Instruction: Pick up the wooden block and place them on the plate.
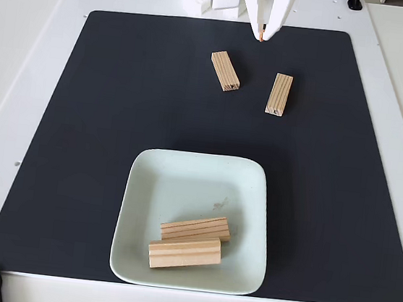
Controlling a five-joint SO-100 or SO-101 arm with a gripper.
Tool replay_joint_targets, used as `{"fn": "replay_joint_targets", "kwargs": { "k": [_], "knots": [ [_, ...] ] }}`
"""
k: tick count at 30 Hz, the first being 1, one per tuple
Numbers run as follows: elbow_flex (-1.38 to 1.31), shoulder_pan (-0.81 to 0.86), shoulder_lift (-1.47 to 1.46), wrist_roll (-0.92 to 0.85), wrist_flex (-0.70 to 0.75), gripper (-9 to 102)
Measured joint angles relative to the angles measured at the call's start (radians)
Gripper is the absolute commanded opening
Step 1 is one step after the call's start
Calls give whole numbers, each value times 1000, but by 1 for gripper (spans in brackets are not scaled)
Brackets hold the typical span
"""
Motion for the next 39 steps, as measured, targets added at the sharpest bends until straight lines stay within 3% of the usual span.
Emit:
{"fn": "replay_joint_targets", "kwargs": {
  "k": [11, 18, 27, 32, 39],
  "knots": [
    [0, -34, -282, -187, -172, 0],
    [0, -49, -333, -216, -244, 0],
    [0, -63, -333, -219, -218, 35],
    [0, -63, -333, -235, -112, 37],
    [15, -75, -333, -235, -107, 37]
  ]
}}
